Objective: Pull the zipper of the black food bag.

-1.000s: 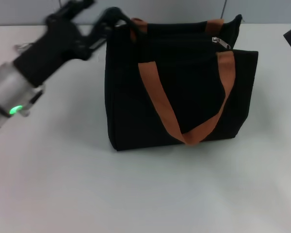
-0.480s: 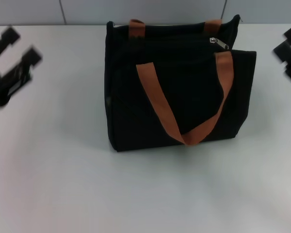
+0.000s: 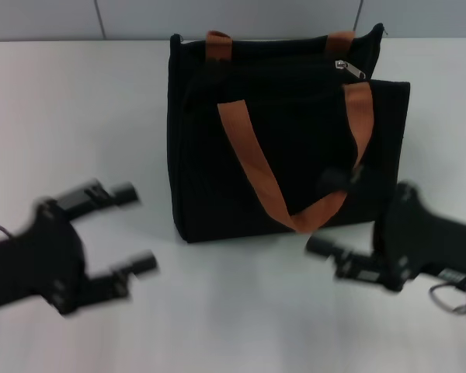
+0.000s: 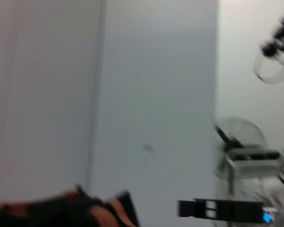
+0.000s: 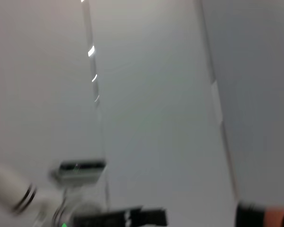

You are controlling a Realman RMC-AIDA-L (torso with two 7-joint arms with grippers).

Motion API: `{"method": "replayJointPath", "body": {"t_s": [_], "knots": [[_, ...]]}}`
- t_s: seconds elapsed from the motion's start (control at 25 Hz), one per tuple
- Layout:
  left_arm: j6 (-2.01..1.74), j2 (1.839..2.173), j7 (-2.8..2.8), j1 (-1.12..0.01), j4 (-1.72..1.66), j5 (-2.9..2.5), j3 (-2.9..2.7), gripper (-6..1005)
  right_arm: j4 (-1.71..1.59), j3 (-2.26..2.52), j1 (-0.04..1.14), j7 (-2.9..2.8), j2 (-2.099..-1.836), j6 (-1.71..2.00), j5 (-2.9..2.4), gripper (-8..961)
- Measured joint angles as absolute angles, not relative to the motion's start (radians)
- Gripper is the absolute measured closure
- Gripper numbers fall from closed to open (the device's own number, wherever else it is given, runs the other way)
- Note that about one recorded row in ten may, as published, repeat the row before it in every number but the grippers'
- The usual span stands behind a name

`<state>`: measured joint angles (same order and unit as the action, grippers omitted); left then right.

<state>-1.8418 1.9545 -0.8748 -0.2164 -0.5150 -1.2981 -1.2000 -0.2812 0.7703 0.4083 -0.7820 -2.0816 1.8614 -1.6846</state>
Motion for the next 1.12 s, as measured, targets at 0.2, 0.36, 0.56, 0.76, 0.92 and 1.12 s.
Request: {"method": "replayJointPath", "body": {"t_s": [0.2, 0.36, 0.56, 0.76, 0.92, 1.12], "knots": [[-1.792, 1.987, -0.864, -0.24, -0.527, -1.413, -1.199, 214, -0.282, 0.916, 0.424, -0.82, -2.08, 1.759, -1.703, 169], [-1.758, 2.0, -0.865, -0.252, -0.528, -1.446, -1.207, 215, -0.274, 0.954, 0.437, -0.846, -2.084, 1.683, -1.724, 170], [-1.745, 2.014, -0.865, -0.255, -0.527, -1.471, -1.21, 215, -0.254, 0.96, 0.438, -0.84, -2.087, 1.664, -1.724, 169], [-1.74, 2.019, -0.87, -0.253, -0.526, -1.477, -1.217, 215, -0.247, 0.961, 0.438, -0.839, -2.087, 1.663, -1.72, 169], [-1.739, 2.025, -0.866, -0.245, -0.521, -1.479, -1.224, 215, -0.244, 0.961, 0.439, -0.839, -2.088, 1.664, -1.718, 169], [-1.736, 2.03, -0.865, -0.241, -0.52, -1.479, -1.223, 214, -0.244, 0.955, 0.439, -0.837, -2.088, 1.668, -1.716, 169]]}}
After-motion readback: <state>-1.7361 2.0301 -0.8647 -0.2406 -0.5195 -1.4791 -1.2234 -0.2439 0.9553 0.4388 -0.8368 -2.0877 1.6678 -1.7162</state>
